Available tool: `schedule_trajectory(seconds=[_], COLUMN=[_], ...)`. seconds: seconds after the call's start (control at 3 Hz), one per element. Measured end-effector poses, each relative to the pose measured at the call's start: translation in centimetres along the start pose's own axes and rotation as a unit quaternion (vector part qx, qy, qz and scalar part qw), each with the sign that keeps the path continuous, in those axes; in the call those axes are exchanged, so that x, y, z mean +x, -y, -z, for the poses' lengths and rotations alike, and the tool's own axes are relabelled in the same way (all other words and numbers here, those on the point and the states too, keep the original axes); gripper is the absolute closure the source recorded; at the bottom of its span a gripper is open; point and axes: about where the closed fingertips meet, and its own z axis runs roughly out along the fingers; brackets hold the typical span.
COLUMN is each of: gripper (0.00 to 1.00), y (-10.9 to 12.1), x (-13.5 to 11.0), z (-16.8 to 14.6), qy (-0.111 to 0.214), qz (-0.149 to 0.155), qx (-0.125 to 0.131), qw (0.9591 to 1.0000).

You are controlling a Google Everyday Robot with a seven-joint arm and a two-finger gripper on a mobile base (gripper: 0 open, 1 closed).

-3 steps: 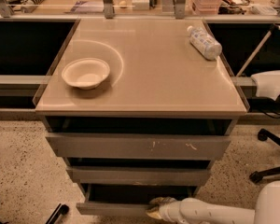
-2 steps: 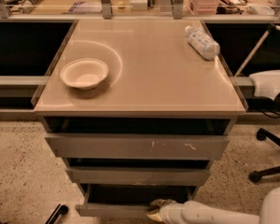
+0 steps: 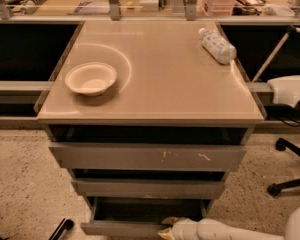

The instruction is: Open bottom drawer

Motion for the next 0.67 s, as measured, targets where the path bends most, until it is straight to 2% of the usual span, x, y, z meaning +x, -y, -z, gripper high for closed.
schedule_trajectory(seconds=[0.33,0.67], gripper=[1.00,1.00], y=[-0.03,-0.91], x=[-0.36,0.58], z=[0.28,0.64], qy=[0.000,0.003], qz=[0.000,-0.002], qx=[0.000,-0.006], qw=[1.0000,1.0000])
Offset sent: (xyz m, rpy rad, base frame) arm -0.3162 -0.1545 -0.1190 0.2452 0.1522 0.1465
